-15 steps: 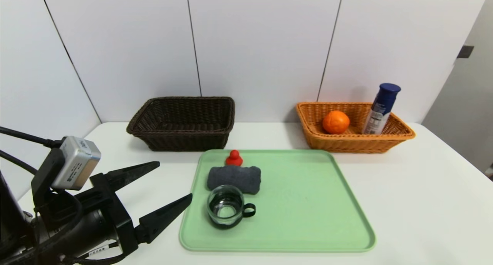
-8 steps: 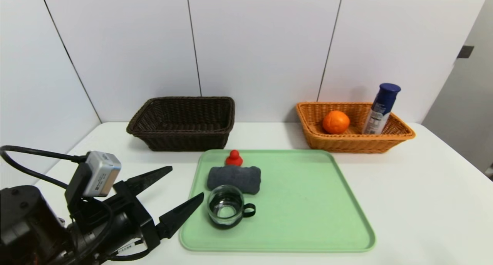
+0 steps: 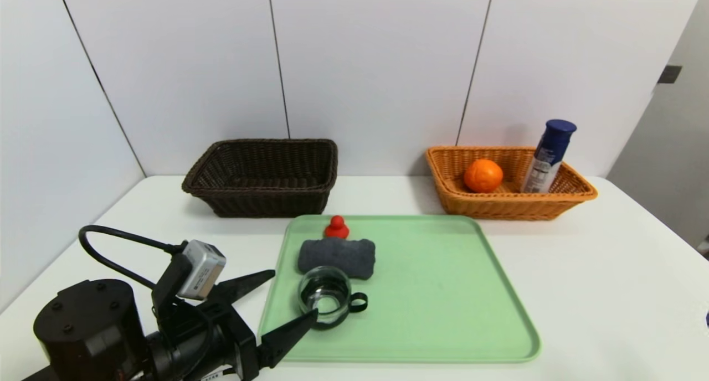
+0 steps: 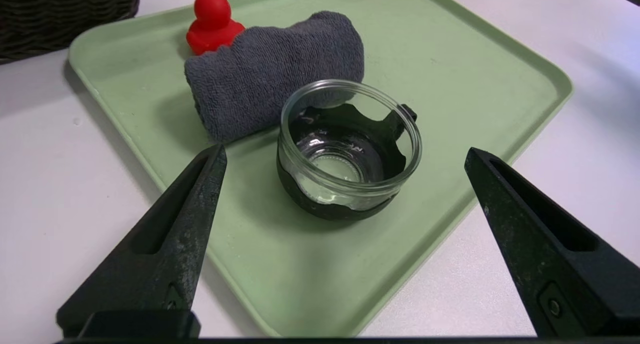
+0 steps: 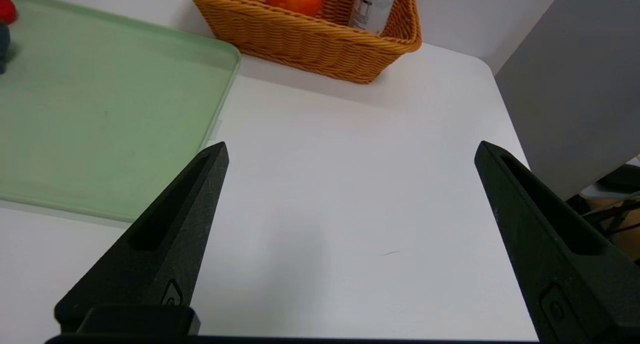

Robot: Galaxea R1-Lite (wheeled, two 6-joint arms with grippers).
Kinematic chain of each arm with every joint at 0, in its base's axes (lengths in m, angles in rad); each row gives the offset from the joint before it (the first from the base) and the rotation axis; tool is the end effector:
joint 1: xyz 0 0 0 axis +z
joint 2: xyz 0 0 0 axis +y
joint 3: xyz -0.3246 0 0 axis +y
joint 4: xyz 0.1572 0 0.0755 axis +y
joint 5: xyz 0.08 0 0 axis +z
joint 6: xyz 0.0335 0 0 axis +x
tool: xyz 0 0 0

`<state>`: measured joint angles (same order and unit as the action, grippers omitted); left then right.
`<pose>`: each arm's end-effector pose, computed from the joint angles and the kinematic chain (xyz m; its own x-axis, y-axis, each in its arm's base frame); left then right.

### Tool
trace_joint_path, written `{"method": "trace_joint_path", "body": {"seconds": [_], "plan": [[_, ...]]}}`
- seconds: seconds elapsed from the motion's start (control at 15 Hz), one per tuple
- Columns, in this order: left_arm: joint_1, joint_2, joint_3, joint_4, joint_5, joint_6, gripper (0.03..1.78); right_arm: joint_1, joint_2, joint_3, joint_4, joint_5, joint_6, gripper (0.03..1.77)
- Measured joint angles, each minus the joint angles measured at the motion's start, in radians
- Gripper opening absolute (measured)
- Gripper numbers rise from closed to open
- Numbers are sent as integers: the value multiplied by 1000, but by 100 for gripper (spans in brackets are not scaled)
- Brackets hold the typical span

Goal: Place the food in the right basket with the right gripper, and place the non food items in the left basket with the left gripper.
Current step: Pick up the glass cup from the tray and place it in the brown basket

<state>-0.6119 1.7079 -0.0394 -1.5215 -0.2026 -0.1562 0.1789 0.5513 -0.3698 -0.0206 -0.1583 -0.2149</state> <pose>0.1727 -0.1295 0.1412 0.6776 -0.7213 -0.1435 0.6981 0.6922 -0.1830 0.0042 -0.0046 0.1978 0.9872 0.0183 -0.1582 -0.0557 0.9704 -0.2352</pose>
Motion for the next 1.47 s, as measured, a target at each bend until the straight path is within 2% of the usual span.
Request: {"method": "trace_joint_path", "body": {"seconds": [0.67,1.2,1.33,1.47], "plan": [[-84,87,-18,0,1,11,169,0,13,-15,1,1,3,170],[-94,134,-45,0,6,16,169,0,18,-24,0,1,7,170],[-93,149,-66,0,40,18,169,0,16,-24,0,1,7,170],[-92,169,-97,0,117,48,169,0,16,-27,0,1,7,170]]}}
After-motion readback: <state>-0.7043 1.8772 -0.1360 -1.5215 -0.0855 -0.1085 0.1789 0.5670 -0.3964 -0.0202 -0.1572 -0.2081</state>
